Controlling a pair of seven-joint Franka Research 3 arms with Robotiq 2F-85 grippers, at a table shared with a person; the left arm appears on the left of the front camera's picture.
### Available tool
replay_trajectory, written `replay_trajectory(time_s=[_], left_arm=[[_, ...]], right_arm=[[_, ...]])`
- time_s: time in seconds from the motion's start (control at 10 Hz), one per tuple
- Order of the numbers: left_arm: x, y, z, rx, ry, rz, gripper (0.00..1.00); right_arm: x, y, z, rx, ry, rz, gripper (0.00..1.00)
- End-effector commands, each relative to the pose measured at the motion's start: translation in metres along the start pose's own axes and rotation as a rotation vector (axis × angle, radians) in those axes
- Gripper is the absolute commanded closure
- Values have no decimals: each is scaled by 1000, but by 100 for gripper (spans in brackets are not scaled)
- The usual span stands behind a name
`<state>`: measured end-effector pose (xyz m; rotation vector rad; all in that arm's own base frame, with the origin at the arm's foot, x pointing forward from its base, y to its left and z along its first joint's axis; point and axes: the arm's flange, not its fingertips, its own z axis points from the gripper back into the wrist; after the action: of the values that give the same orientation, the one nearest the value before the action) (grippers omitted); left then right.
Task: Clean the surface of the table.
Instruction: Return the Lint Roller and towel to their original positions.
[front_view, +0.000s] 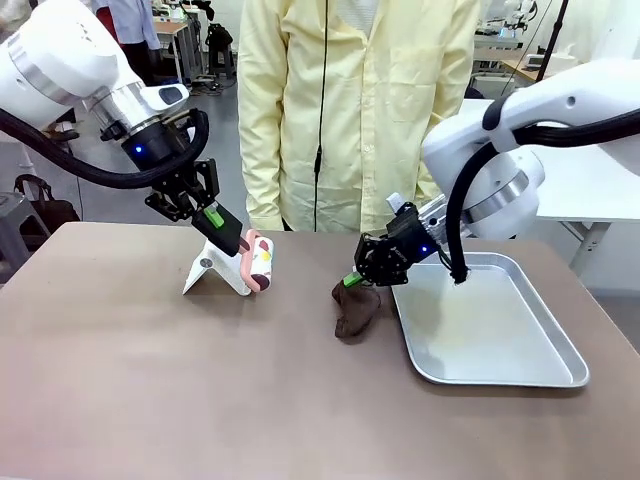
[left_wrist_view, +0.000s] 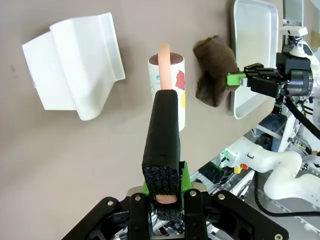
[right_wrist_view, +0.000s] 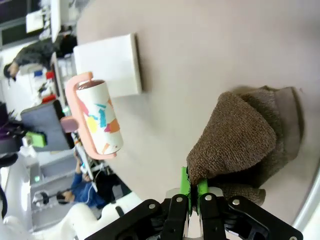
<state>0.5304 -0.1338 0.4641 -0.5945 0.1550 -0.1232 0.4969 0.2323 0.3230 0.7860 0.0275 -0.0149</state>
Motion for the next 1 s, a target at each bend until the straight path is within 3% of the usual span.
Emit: replay_trajectory(time_s=[0.0, 0.3, 0.9], left_arm=[[16, 1, 2, 29, 17, 29, 78], [32, 7, -4, 39, -29, 114, 78], [53, 29, -6, 60, 27, 142, 78]], right_arm=[[2, 7, -6, -111, -31, -67, 94], [3, 6, -10, -144, 2, -52, 94], [5, -5, -16, -117, 37, -67, 94]])
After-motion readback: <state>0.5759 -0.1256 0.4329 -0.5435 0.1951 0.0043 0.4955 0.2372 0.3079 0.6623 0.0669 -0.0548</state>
